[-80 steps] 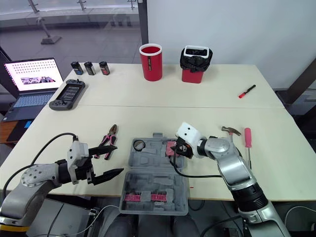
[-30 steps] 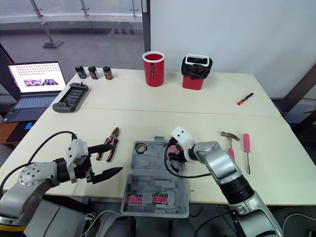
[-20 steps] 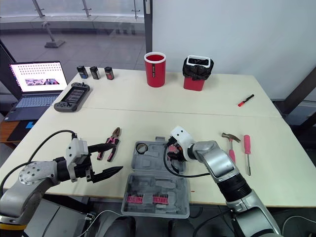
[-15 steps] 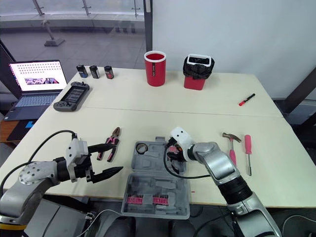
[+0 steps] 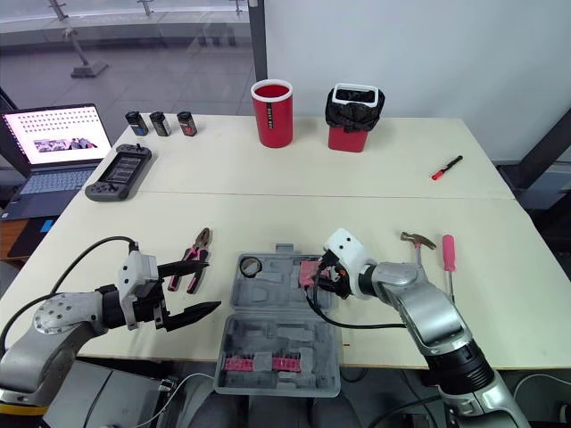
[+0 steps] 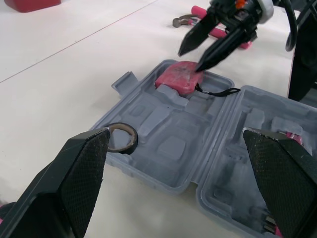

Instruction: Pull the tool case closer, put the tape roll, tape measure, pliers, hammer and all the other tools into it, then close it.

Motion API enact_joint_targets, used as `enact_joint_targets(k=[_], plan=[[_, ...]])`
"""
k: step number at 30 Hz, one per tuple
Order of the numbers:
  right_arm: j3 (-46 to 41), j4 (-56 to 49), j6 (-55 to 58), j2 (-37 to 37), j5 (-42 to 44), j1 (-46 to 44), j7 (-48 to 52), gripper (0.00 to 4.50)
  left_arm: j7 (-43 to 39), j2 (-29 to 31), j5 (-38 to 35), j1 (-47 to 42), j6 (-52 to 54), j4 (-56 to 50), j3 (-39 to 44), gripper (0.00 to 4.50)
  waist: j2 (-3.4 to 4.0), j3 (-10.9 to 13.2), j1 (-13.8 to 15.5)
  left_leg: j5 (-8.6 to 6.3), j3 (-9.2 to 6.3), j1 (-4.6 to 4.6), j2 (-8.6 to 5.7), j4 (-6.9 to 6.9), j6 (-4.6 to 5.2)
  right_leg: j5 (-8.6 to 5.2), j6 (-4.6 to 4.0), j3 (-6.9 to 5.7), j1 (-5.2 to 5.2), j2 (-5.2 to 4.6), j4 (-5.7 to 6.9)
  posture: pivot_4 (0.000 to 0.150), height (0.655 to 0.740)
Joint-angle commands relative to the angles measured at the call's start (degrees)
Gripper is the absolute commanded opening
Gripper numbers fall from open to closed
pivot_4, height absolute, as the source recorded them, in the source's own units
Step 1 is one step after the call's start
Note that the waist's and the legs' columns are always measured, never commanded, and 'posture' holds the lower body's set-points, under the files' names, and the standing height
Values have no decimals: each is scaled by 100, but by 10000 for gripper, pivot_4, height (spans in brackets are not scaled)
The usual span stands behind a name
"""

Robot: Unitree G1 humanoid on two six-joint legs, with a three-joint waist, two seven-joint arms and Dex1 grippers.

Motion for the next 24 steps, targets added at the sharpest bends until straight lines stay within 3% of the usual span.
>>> enact_joint_targets(k=[1, 15, 24], plan=[[42, -86, -83, 51, 41, -23, -48, 28162, -45, 26, -35, -5, -127, -57, 99, 45000, 0, 0, 2, 1, 0, 2, 0, 2, -1, 0, 0, 0, 2, 0, 0, 1500, 7387], [373, 902, 524, 190, -35, -138, -253, 28162, -17, 50, -15, 18, -166, -54, 126, 45000, -12, -9, 6, 2, -2, 25, 1, 9, -1, -1, -2, 0, 34, 2, 0, 1500, 7387], [551, 712, 227, 55, -160, -288, -146, 28162, 6, 69, -10, 33, -182, -54, 160, 45000, -18, -13, -1, 2, 0, 28, 4, 37, -1, -5, -27, 1, 44, 4, 4, 1500, 7387]])
